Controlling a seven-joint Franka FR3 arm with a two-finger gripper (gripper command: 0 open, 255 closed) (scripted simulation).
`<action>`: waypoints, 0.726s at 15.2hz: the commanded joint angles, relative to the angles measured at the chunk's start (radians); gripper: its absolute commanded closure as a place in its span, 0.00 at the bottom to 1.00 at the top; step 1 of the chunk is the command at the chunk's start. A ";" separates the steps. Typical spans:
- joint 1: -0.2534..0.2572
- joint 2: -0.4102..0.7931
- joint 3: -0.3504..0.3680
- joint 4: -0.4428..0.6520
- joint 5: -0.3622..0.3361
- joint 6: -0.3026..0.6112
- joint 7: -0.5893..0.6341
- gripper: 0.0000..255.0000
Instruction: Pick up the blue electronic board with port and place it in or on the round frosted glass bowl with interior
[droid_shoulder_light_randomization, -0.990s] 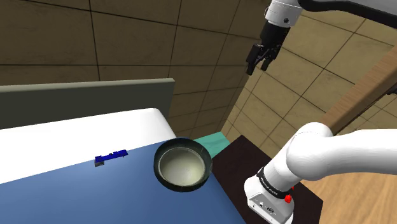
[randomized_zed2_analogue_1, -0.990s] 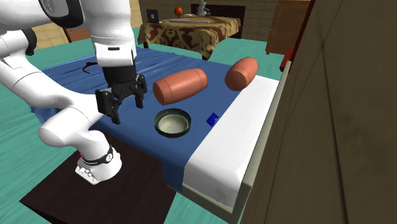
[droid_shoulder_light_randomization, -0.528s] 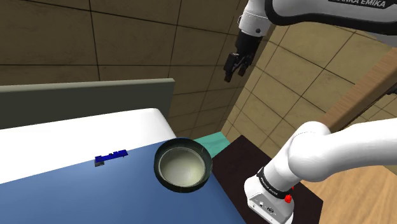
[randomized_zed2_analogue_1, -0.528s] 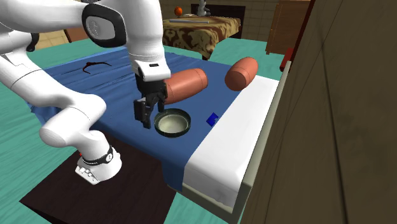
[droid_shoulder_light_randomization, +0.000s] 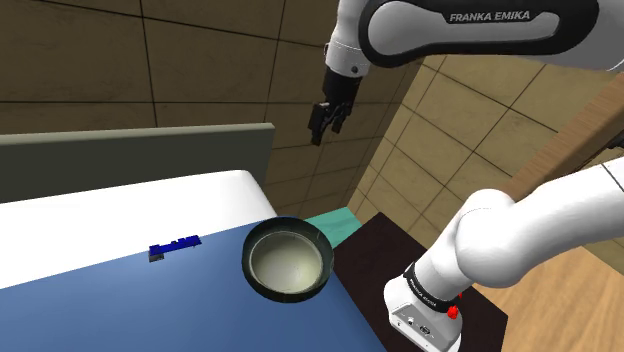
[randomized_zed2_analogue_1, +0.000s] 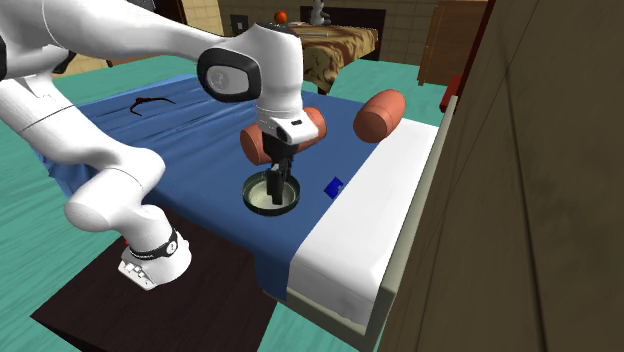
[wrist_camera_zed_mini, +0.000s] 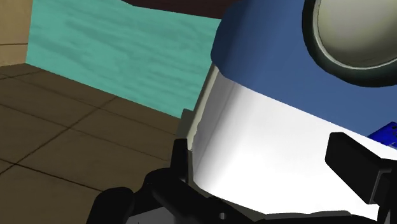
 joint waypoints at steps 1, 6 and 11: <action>0.018 0.063 0.015 0.020 0.010 0.045 -0.009 0.00; 0.061 0.207 0.055 0.069 0.029 0.141 -0.027 0.00; 0.101 0.352 0.097 0.137 0.036 0.220 -0.043 0.00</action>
